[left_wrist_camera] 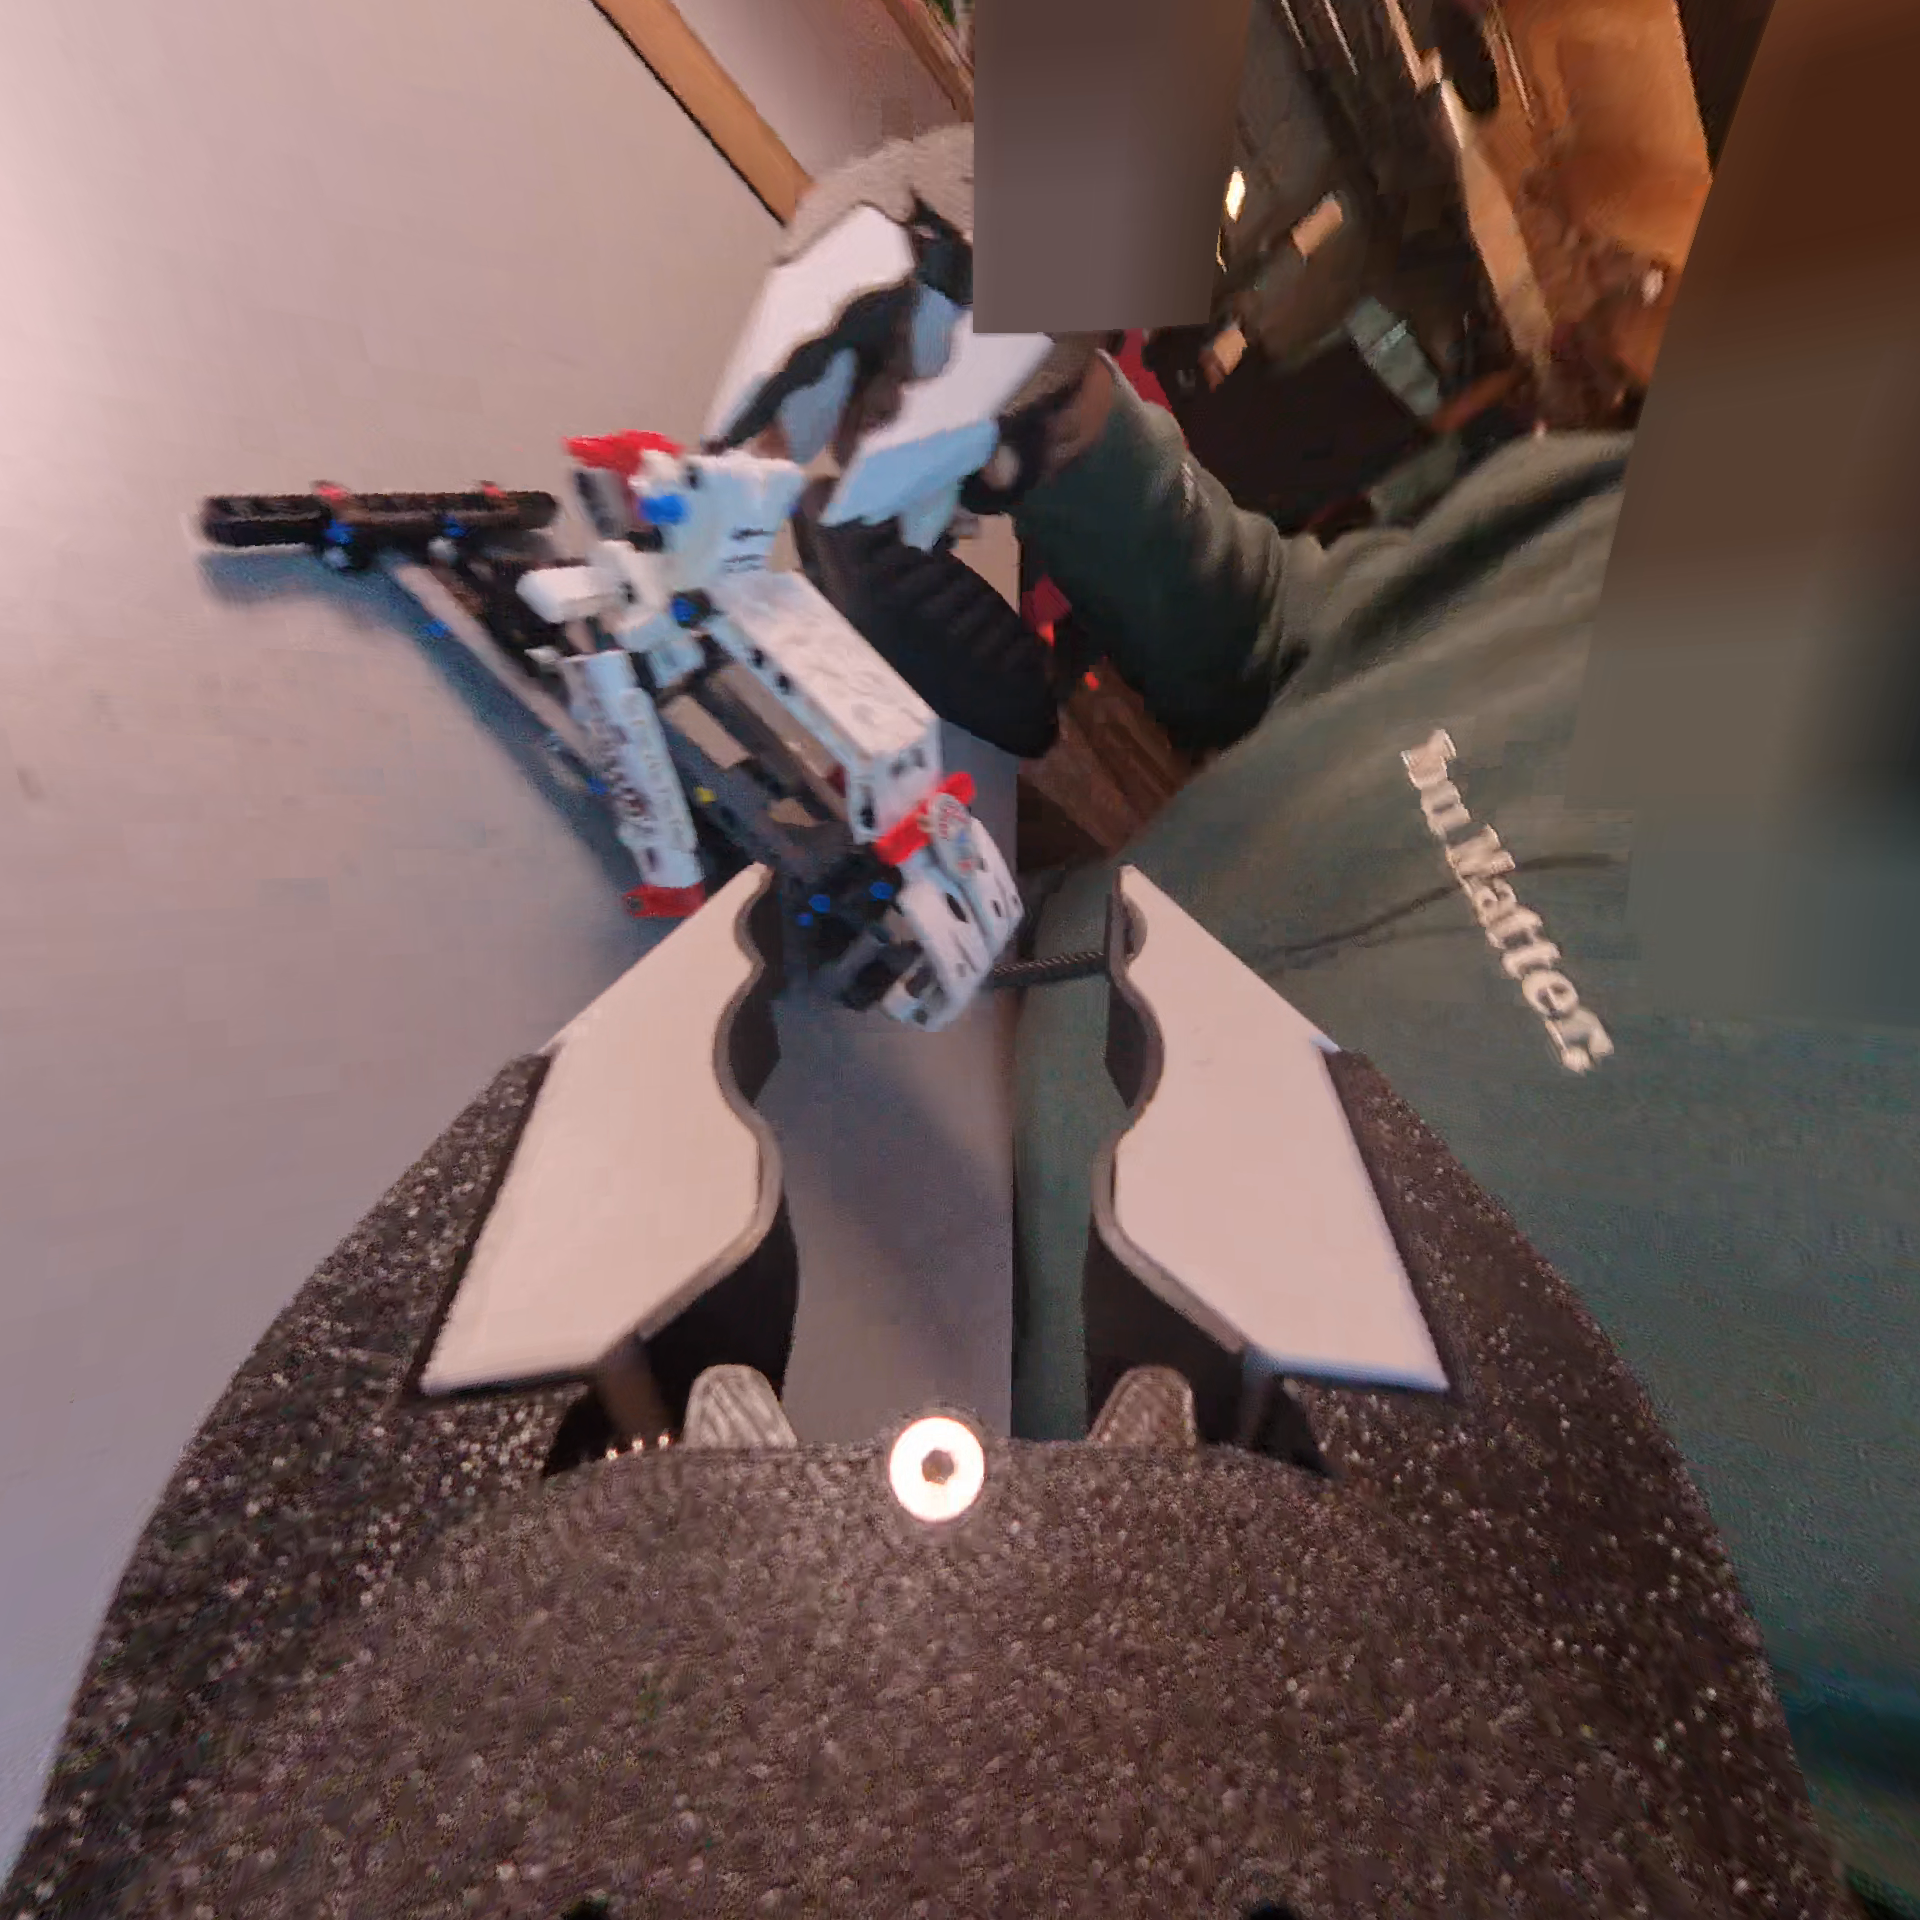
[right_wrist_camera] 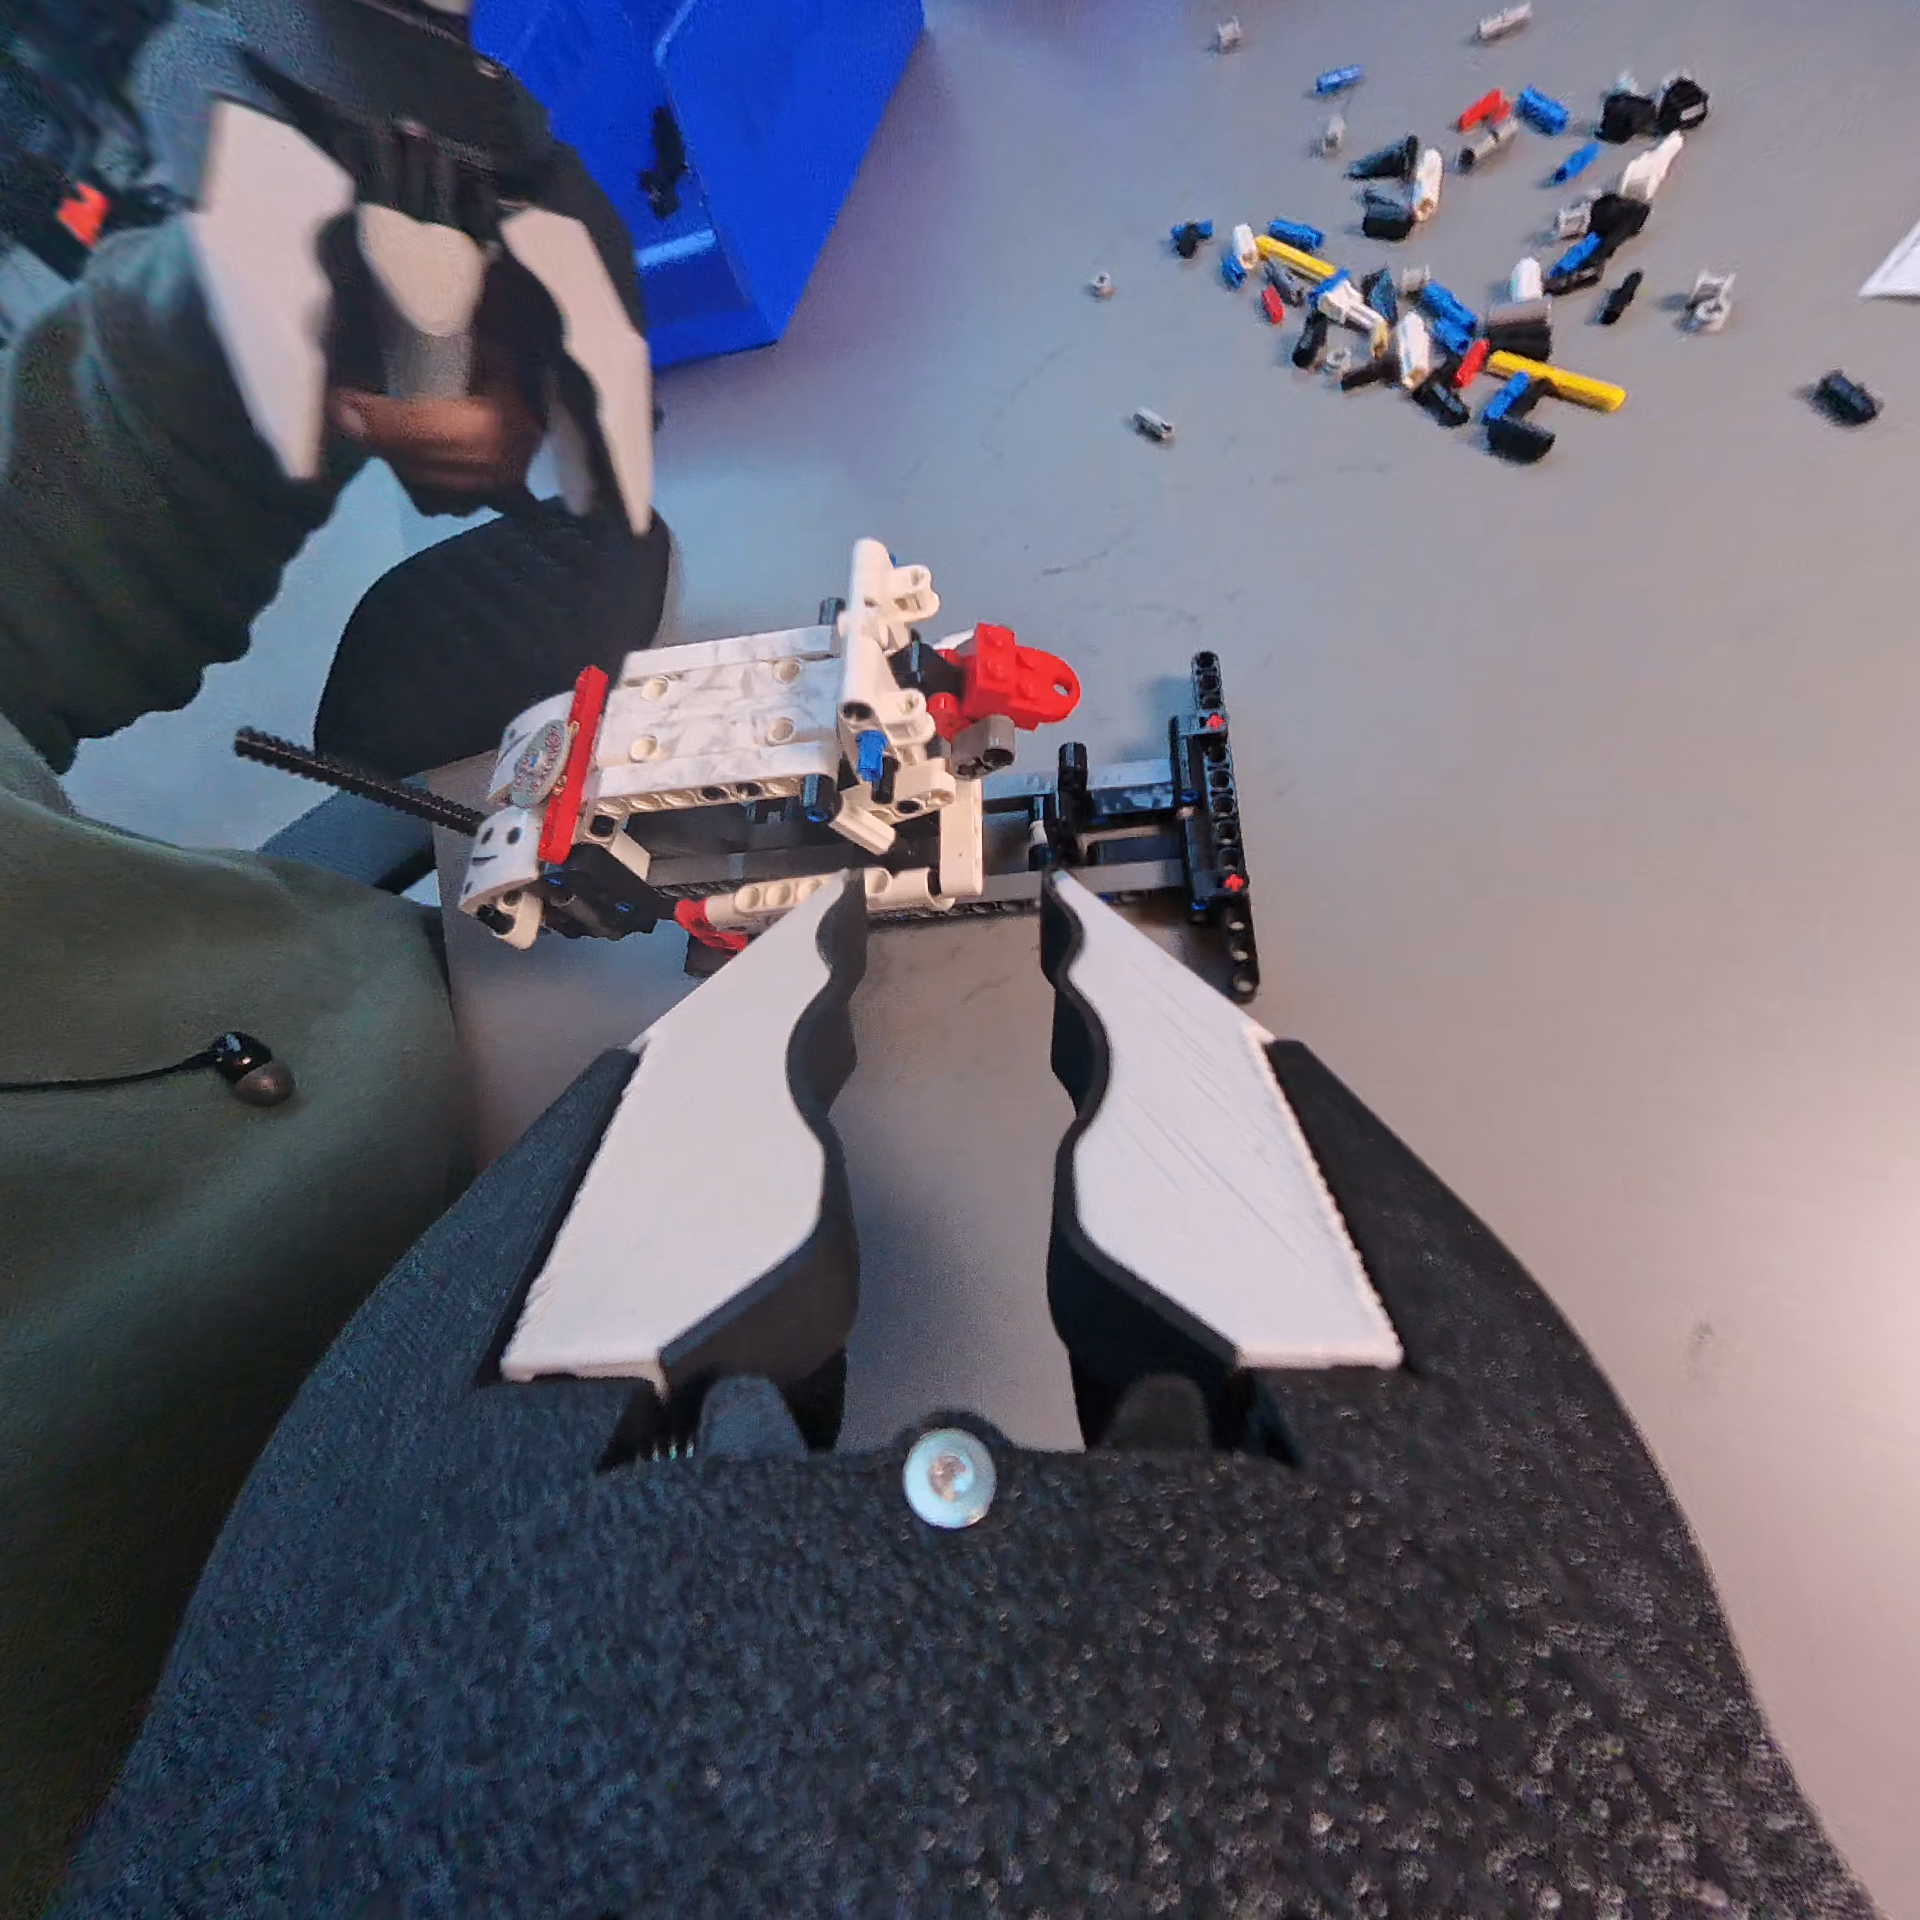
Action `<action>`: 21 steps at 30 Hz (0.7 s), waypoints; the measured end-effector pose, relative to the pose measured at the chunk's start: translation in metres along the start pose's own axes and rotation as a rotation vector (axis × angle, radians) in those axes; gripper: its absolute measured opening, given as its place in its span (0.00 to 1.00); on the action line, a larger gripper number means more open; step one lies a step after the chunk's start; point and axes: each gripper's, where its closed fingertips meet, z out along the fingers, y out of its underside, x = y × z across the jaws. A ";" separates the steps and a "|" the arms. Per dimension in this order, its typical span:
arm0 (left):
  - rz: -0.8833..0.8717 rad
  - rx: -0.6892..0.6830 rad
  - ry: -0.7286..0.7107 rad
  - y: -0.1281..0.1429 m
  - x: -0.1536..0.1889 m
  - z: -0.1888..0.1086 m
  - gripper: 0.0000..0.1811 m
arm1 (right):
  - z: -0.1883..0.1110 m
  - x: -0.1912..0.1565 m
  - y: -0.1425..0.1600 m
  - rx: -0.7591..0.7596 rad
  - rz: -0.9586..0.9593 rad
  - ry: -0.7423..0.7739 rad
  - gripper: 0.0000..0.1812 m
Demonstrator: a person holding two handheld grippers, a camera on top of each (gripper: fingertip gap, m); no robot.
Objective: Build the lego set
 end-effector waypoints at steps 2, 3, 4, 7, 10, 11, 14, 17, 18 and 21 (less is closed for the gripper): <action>-0.129 0.057 -0.036 -0.008 -0.030 0.004 0.25 | -0.004 -0.001 -0.012 -0.010 -0.053 -0.067 0.18; -0.182 0.063 -0.043 -0.010 -0.041 0.010 0.23 | -0.005 -0.002 -0.019 -0.018 -0.084 -0.115 0.18; -0.221 0.038 -0.040 -0.009 -0.048 0.018 0.23 | -0.004 -0.003 -0.026 -0.030 -0.111 -0.164 0.16; -0.195 -0.052 -0.078 -0.011 -0.060 0.035 0.22 | 0.004 0.000 -0.044 -0.113 -0.100 -0.327 0.16; -0.194 -0.107 -0.074 -0.014 -0.067 0.044 0.20 | 0.022 0.004 -0.056 -0.216 -0.014 -0.504 0.14; -0.204 -0.134 -0.053 -0.013 -0.066 0.047 0.19 | 0.028 0.005 -0.056 -0.260 0.014 -0.556 0.14; -0.184 -0.223 -0.038 -0.002 -0.070 0.050 0.17 | 0.047 0.014 -0.051 -0.378 0.097 -0.669 0.14; -0.204 -0.245 0.010 0.001 -0.070 0.052 0.14 | 0.059 0.016 -0.045 -0.461 0.162 -0.768 0.14; -0.203 -0.254 0.000 0.002 -0.074 0.053 0.11 | 0.063 0.017 -0.042 -0.490 0.172 -0.786 0.13; -0.187 -0.275 0.027 0.001 -0.073 0.055 0.09 | 0.067 0.016 -0.029 -0.574 0.190 -0.840 0.12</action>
